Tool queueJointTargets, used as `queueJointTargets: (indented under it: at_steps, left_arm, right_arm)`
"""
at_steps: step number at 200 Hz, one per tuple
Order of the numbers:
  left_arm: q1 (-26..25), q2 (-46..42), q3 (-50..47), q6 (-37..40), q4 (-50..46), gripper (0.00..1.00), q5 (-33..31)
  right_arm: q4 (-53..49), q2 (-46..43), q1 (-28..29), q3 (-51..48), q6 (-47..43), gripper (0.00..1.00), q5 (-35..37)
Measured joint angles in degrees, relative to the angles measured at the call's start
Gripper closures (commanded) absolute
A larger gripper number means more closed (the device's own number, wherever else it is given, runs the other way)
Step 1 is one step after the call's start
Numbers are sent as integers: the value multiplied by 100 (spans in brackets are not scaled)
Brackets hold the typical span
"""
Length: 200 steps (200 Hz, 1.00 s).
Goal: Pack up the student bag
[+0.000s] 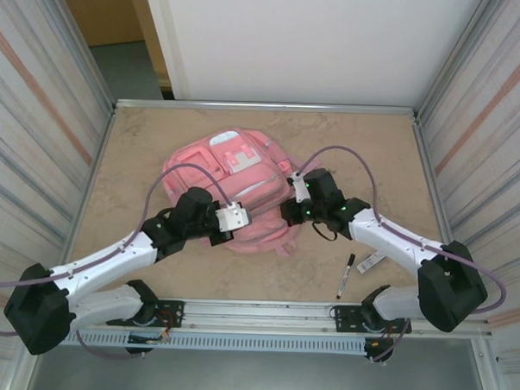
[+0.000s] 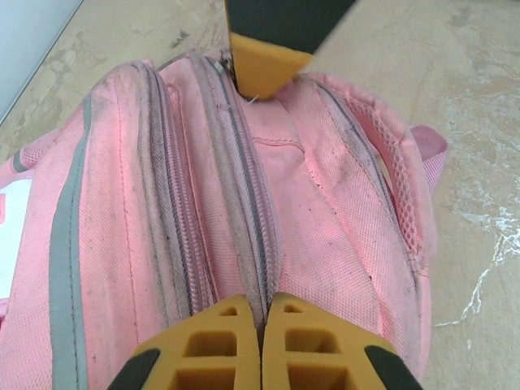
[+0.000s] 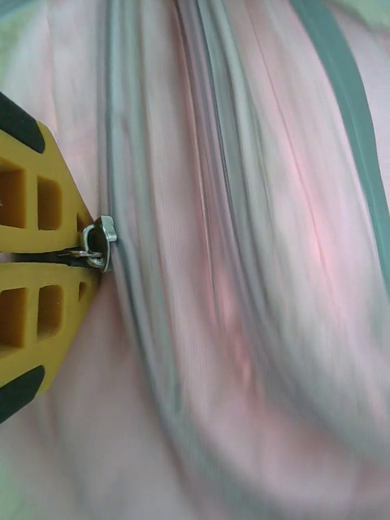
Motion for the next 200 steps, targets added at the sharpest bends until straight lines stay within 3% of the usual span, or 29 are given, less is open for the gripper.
queueJointTargets:
  at_steps: [31,62,86,99,119,137,157,200]
  left_arm:
    - [151,-223,-70,-90,-42,100,13]
    - [516,-446,-146,-704,-155,99,-356]
    - [1163,-505,-144,-1419,-348,72,-551]
    - [1537,-560,-146,-2031,-505,51,-763]
    - [2181,-673,-146,-3115,-667,39,-1058]
    - [2564,-802,-118,-4052,-811,39,-1248]
    - [2603,-874,133,-5062,-1401,39,-1134]
    - [2557,-1008,295,-7326,-2085,38,149]
  right_arm:
    - [-50,2,-240,-2,57,100,4]
    - [17,-70,92,-2,-11,100,109]
    - [153,-181,728,17,-240,100,407]
    - [245,-179,1104,50,-315,100,533]
    - [551,-109,1655,42,-306,100,616]
    - [883,146,1943,24,-264,100,529]
    - [1209,717,2079,59,-142,100,339]
    - [1716,1401,2103,234,-92,100,118]
